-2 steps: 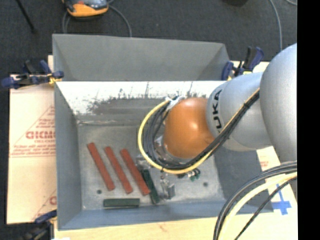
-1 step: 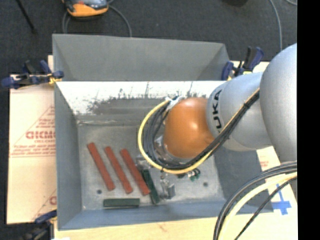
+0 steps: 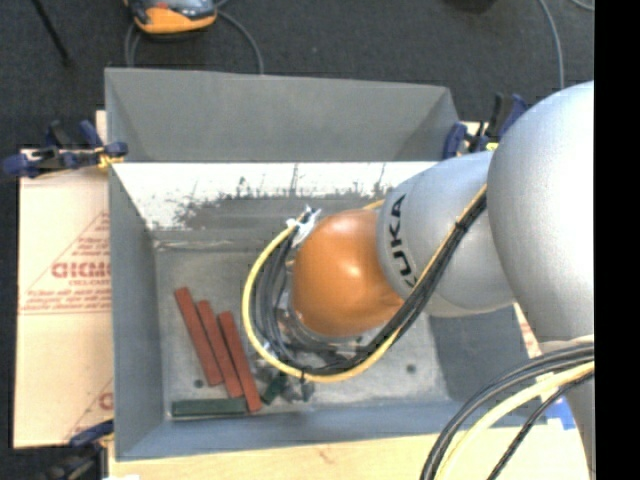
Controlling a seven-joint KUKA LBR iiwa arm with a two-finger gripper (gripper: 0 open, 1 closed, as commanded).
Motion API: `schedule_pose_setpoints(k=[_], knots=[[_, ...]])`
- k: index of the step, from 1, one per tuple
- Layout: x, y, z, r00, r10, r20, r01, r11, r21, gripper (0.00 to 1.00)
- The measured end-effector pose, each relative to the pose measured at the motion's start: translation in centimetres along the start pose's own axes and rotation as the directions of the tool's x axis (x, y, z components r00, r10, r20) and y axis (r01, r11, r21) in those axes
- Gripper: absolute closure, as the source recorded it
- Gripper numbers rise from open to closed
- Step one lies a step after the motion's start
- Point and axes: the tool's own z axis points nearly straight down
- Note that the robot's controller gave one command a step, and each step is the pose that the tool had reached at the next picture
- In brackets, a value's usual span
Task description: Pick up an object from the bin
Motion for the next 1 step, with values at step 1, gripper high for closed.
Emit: schedule_pose_setpoints(k=[1], knots=[[0.0,0.0,0.0,1.0,0.0,0.0,0.0,1.0,0.0,1.0]])
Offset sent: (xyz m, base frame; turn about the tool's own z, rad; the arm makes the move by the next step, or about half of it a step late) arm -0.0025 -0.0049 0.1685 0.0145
